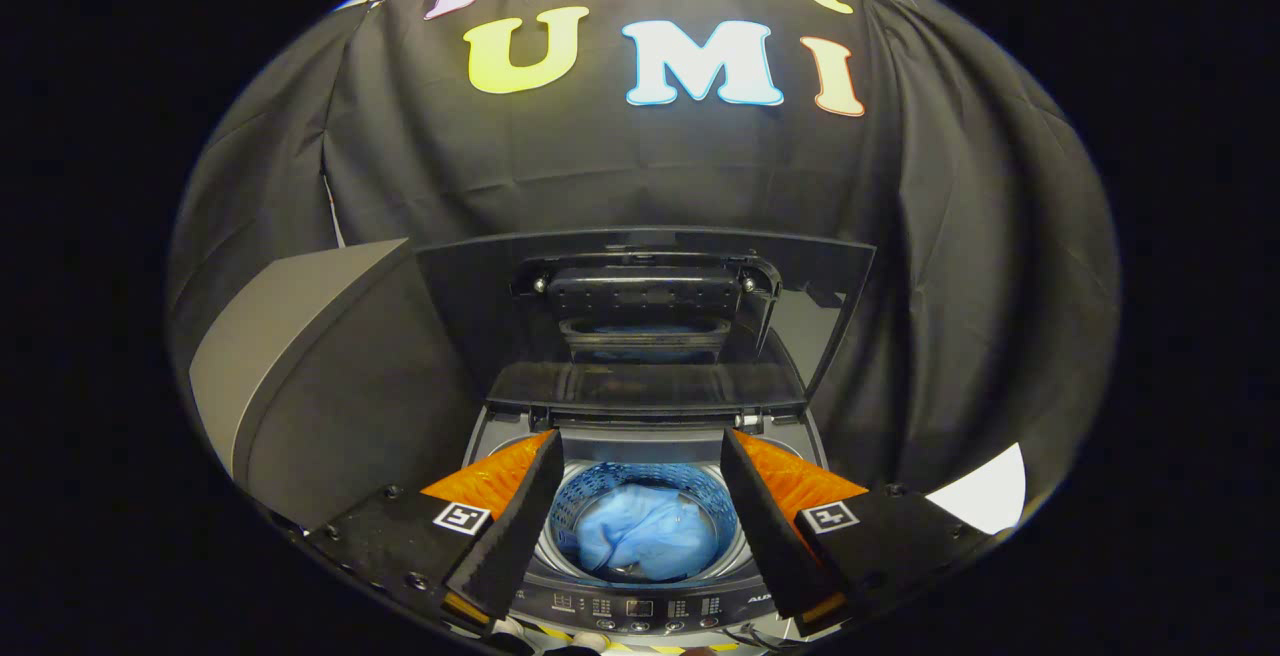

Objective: Put the clothes into the washing machine and then close the washing machine lid.

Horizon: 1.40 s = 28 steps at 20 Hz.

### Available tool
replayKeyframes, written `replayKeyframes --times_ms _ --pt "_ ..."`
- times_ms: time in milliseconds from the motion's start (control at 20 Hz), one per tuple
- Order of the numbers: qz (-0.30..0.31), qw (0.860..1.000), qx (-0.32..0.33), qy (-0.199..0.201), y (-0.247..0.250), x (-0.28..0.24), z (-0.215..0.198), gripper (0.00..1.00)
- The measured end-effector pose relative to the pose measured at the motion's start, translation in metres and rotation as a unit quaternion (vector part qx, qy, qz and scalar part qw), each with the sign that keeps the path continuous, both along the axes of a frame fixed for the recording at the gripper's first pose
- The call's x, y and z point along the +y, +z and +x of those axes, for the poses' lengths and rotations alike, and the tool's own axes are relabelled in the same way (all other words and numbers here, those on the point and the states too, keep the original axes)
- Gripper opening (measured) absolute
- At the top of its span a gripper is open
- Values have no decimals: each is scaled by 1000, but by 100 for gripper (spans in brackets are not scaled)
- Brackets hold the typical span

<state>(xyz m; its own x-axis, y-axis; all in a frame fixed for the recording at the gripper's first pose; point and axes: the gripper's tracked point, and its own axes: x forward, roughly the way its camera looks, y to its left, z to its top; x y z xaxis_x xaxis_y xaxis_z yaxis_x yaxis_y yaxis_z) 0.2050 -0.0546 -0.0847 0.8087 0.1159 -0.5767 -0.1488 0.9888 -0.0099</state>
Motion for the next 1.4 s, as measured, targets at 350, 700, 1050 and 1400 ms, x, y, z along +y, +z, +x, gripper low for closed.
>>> replayKeyframes --times_ms 350,700,1050,1400 --pt "24 997 -69 14 48 20 21 97" --pt "17 988 -153 16 96 34 62 97" --pt "24 985 -172 -3 95 43 112 97" --pt "8 987 -158 -11 73 43 147 97"
